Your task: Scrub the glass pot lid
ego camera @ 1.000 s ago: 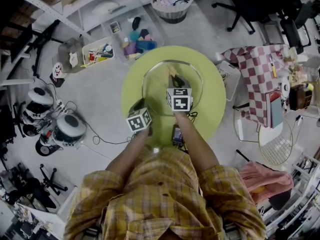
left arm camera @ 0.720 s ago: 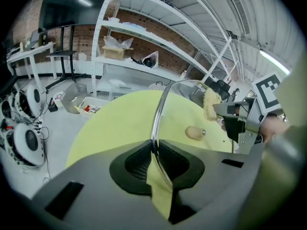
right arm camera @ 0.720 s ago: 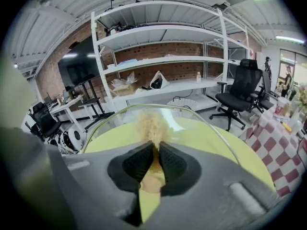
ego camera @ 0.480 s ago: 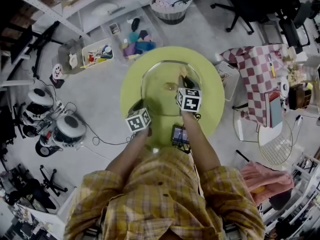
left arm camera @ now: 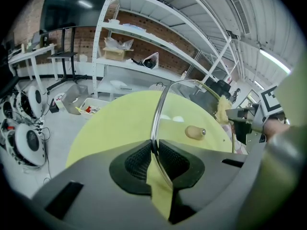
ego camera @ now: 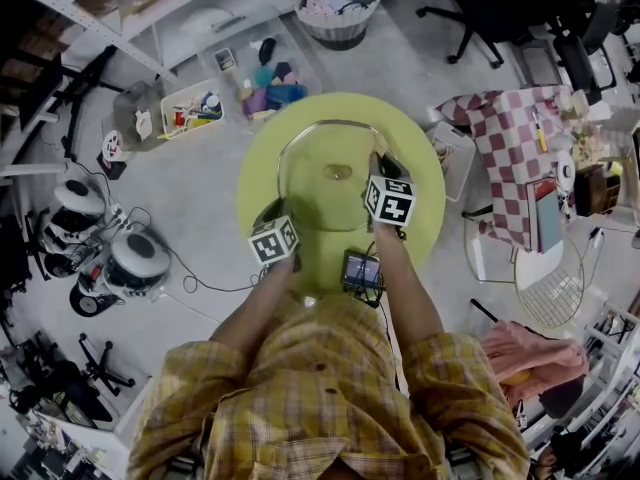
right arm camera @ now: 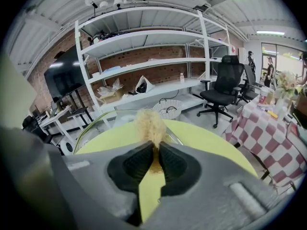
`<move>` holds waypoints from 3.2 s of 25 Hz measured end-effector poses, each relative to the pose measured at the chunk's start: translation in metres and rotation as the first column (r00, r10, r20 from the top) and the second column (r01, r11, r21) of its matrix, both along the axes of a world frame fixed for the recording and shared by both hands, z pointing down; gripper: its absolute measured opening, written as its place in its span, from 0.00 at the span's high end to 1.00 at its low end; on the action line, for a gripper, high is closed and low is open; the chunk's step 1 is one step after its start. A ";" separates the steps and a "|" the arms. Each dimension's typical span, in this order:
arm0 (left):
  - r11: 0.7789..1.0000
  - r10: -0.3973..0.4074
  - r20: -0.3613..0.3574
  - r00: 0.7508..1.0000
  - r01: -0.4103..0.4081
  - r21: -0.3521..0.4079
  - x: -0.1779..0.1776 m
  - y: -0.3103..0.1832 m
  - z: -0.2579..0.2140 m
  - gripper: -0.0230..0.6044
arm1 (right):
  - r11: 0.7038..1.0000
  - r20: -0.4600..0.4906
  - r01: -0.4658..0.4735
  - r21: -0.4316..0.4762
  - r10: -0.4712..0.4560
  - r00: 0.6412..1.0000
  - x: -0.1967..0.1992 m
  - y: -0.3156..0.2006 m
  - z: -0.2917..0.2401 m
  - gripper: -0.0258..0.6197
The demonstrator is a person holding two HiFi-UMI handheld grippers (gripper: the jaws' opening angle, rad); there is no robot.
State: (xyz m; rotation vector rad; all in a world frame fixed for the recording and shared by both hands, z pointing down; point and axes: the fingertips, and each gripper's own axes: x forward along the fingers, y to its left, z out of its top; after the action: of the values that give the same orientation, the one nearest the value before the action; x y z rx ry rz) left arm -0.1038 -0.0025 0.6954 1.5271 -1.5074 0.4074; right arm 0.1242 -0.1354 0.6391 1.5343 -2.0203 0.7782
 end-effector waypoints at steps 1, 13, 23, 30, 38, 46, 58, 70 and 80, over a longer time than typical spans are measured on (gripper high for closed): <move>1.000 -0.002 0.001 1.000 0.002 0.000 0.000 0.000 -0.001 0.88 | 1.000 -0.002 -0.003 -0.001 0.003 1.000 0.003 0.001 0.000 0.90; 1.000 0.002 0.009 1.000 -0.002 0.004 0.005 0.000 -0.003 0.88 | 1.000 -0.006 -0.017 -0.002 0.017 1.000 0.009 0.000 0.000 0.90; 1.000 0.000 0.003 1.000 0.000 0.005 0.007 0.005 0.002 0.88 | 1.000 -0.010 -0.021 -0.016 0.021 1.000 -0.005 0.003 0.007 0.90; 1.000 0.003 0.004 1.000 -0.003 0.009 0.008 0.003 0.000 0.88 | 0.999 -0.010 0.005 -0.034 -0.005 1.000 -0.027 0.005 0.015 0.90; 1.000 0.001 0.005 1.000 -0.001 0.010 0.007 0.003 -0.003 0.88 | 0.997 -0.006 0.059 -0.041 -0.059 0.998 -0.053 0.011 0.021 0.90; 1.000 0.020 -0.005 1.000 -0.020 0.008 0.010 0.003 0.002 0.88 | 0.990 0.005 0.131 -0.056 -0.131 0.991 -0.087 0.021 0.027 0.90; 1.000 0.020 -0.020 1.000 -0.020 0.011 0.009 0.005 0.004 0.88 | 0.975 0.041 0.206 -0.077 -0.204 0.978 -0.130 0.040 0.033 0.90; 1.000 0.015 -0.017 1.000 -0.015 0.010 0.007 0.004 0.000 0.88 | 0.957 0.069 0.272 -0.098 -0.266 0.962 -0.159 0.058 0.037 0.90; 1.000 0.028 -0.041 0.999 -0.027 0.013 0.008 0.008 0.005 0.88 | 0.925 0.072 0.357 -0.134 -0.350 0.934 -0.181 0.092 0.042 0.90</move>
State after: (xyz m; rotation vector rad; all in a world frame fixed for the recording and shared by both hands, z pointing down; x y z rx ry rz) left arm -0.0956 0.0052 0.7003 1.5582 -1.4608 0.3810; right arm -0.0564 -0.0429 0.6815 1.0372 -2.1389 0.7976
